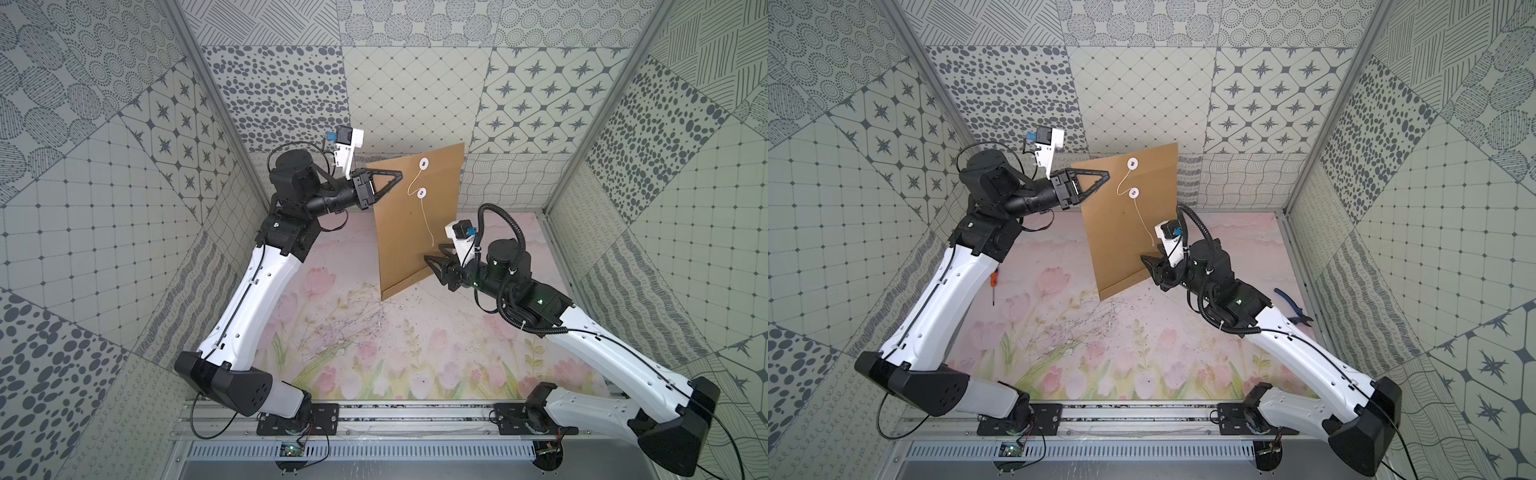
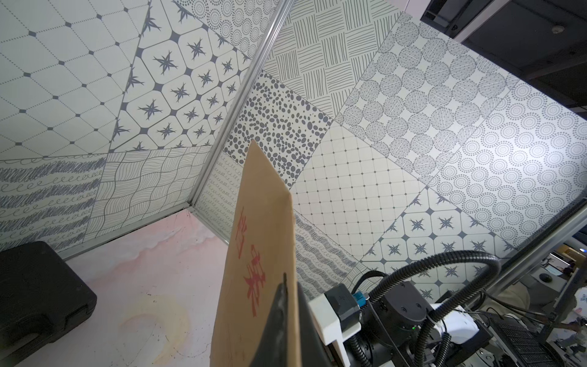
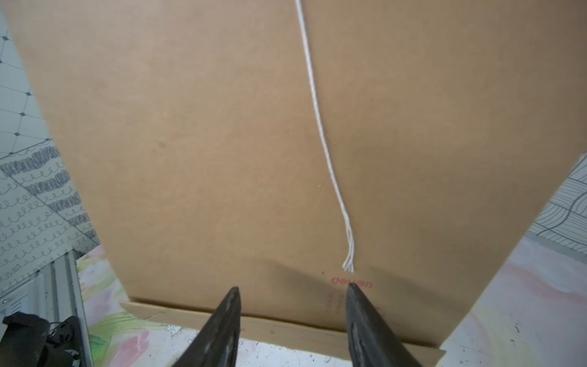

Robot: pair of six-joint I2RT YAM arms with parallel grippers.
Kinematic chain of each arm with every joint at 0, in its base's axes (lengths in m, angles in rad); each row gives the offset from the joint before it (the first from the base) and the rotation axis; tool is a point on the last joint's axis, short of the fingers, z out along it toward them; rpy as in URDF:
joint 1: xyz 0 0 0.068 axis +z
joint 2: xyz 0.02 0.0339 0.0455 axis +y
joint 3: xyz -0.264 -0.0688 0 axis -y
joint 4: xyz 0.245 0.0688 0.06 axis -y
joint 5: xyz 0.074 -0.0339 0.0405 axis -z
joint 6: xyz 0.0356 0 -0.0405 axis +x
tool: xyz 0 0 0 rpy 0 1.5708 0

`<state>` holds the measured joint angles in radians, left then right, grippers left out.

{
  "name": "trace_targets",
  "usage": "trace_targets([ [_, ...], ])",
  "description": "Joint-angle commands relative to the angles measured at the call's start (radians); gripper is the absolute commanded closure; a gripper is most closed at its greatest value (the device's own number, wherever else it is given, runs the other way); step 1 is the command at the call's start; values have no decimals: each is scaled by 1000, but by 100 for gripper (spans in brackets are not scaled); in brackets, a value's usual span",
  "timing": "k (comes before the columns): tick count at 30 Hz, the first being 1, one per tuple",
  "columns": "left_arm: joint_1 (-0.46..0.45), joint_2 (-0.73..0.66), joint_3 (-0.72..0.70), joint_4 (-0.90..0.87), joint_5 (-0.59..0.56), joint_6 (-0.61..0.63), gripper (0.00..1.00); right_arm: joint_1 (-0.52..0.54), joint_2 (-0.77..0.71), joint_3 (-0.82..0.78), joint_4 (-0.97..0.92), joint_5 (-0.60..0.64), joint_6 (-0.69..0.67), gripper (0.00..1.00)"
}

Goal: Close the mouth of the file bag
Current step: Adjust the file bag.

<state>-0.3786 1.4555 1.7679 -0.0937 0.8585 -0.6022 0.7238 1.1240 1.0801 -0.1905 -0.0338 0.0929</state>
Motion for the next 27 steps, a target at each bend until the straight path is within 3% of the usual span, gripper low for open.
trace_targets([
  [1, -23, -13, 27, 53, 36, -13, 100, -27, 12, -6, 89, 17, -7, 47],
  [18, -77, 6, 82, -29, 79, 29, 100, -63, 40, 22, 146, -97, 4, 64],
  [27, -95, 20, 86, -26, 66, 32, 100, -60, 70, 49, 167, -92, 40, 73],
])
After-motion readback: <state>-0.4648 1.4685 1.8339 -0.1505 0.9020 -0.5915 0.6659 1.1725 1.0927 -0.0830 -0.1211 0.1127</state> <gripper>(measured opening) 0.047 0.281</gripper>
